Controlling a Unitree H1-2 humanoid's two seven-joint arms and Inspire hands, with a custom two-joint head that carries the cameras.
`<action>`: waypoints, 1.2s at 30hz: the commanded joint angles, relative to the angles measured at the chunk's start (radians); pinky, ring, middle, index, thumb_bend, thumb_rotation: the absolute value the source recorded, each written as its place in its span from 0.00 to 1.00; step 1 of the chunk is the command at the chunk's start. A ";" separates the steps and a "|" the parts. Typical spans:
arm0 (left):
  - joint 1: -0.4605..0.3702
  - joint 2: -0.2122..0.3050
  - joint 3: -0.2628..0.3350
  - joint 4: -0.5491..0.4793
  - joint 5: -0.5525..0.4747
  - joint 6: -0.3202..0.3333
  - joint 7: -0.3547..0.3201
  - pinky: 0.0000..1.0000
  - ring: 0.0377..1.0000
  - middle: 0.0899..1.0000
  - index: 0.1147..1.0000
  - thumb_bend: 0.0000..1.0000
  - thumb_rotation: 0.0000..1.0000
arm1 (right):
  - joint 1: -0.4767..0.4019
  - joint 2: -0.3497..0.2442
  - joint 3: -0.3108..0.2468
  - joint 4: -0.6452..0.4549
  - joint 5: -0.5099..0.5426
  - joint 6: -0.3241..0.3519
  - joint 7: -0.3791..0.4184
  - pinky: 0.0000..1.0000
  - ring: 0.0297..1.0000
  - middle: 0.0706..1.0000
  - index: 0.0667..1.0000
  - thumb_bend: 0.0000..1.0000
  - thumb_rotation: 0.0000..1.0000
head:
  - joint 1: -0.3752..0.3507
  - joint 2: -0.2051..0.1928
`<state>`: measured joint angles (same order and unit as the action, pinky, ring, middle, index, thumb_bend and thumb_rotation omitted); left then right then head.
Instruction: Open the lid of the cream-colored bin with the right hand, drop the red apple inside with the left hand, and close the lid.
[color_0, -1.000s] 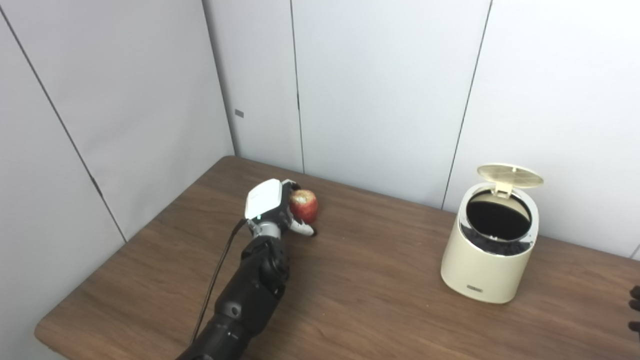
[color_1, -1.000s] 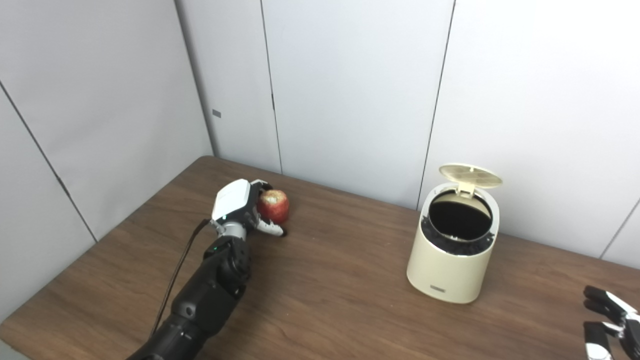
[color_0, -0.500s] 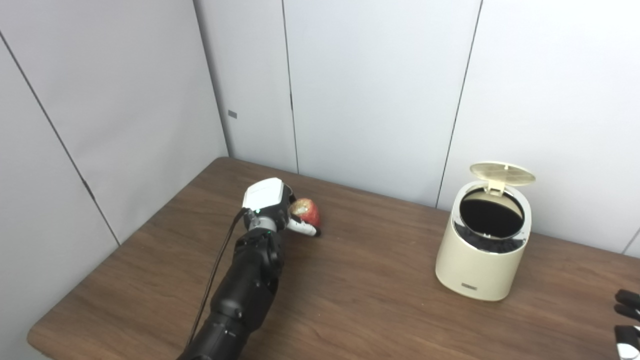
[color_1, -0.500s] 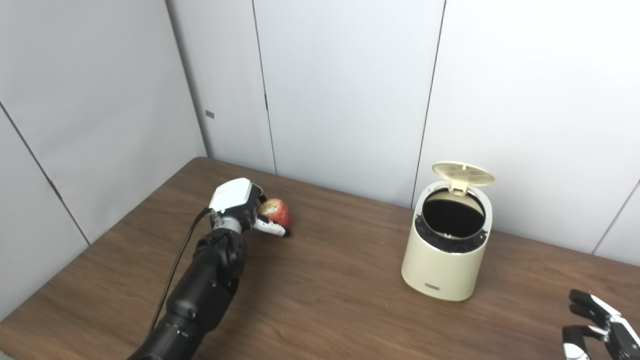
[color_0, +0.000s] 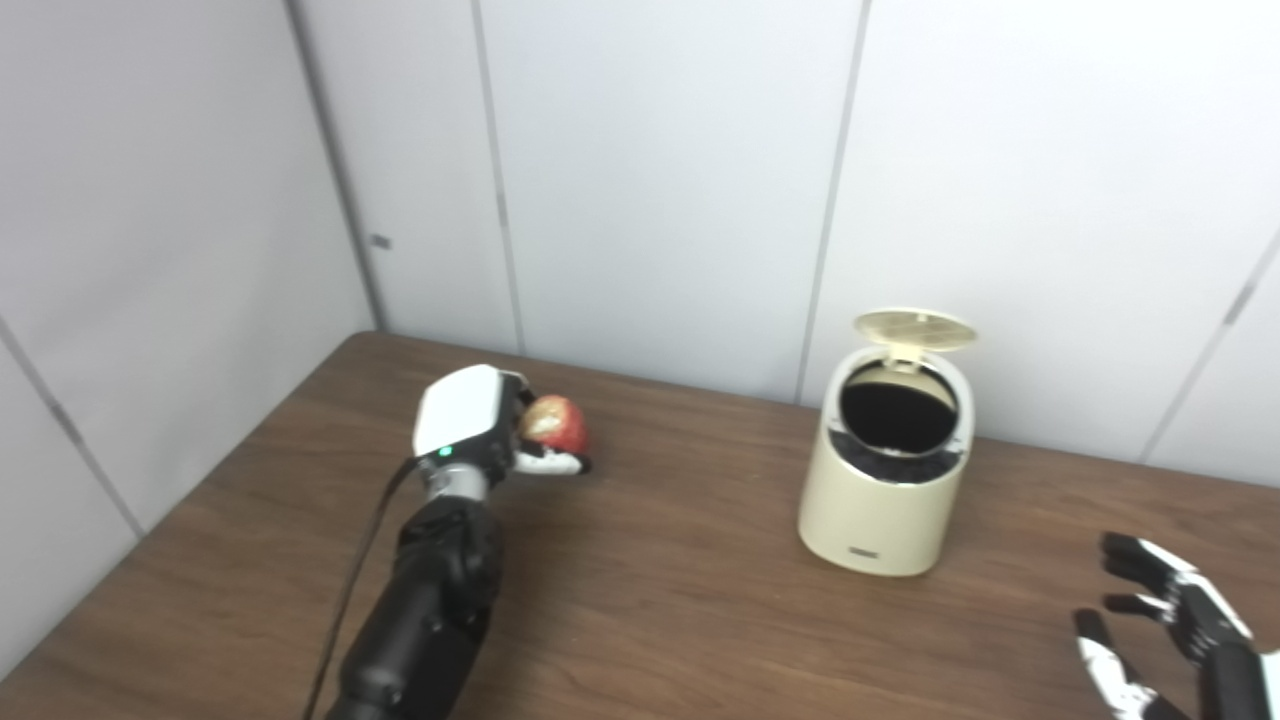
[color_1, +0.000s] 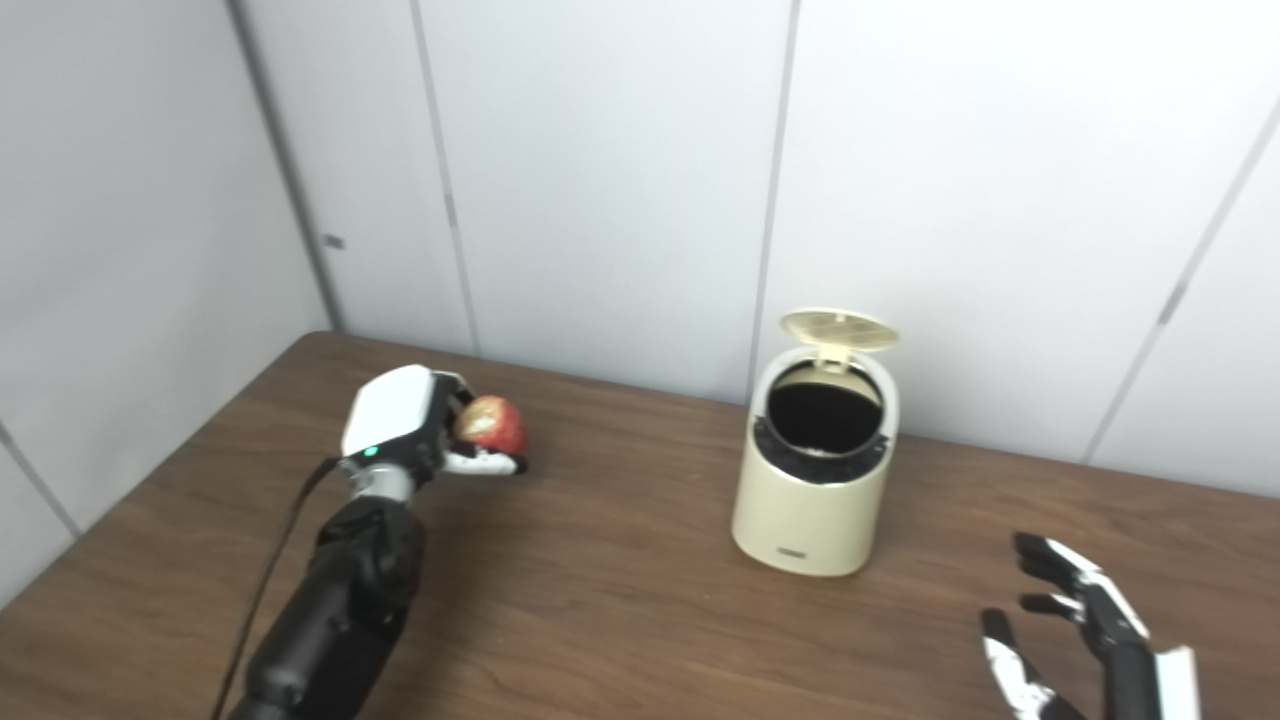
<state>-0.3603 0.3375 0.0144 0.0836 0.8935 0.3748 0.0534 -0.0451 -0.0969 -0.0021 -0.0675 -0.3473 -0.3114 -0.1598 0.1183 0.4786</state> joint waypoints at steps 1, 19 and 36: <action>-0.014 0.035 0.021 -0.070 -0.039 -0.073 0.078 0.13 0.16 0.40 0.41 0.52 0.00 | -0.015 0.006 0.003 -0.006 -0.026 -0.037 -0.024 0.64 0.74 0.75 0.73 0.06 0.00 | -0.031 0.005; 0.034 -0.026 0.013 -0.368 -0.185 -0.280 0.131 0.27 0.37 0.44 0.44 0.50 0.00 | -0.060 0.061 0.038 0.114 -0.142 -0.076 -0.160 0.64 0.75 0.76 0.73 0.18 0.60 | -0.250 0.052; 0.059 -0.140 -0.076 -0.523 -0.176 -0.315 0.042 0.23 0.35 0.42 0.46 0.50 0.00 | -0.060 0.068 0.039 0.099 -0.155 -0.036 -0.158 0.65 0.76 0.76 0.74 0.19 0.60 | -0.256 0.057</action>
<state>-0.2774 0.1972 -0.0590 -0.3966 0.7048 0.0747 0.0962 -0.1130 -0.0488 0.0262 0.0239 -0.4964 -0.3437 -0.3013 -0.1365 0.5354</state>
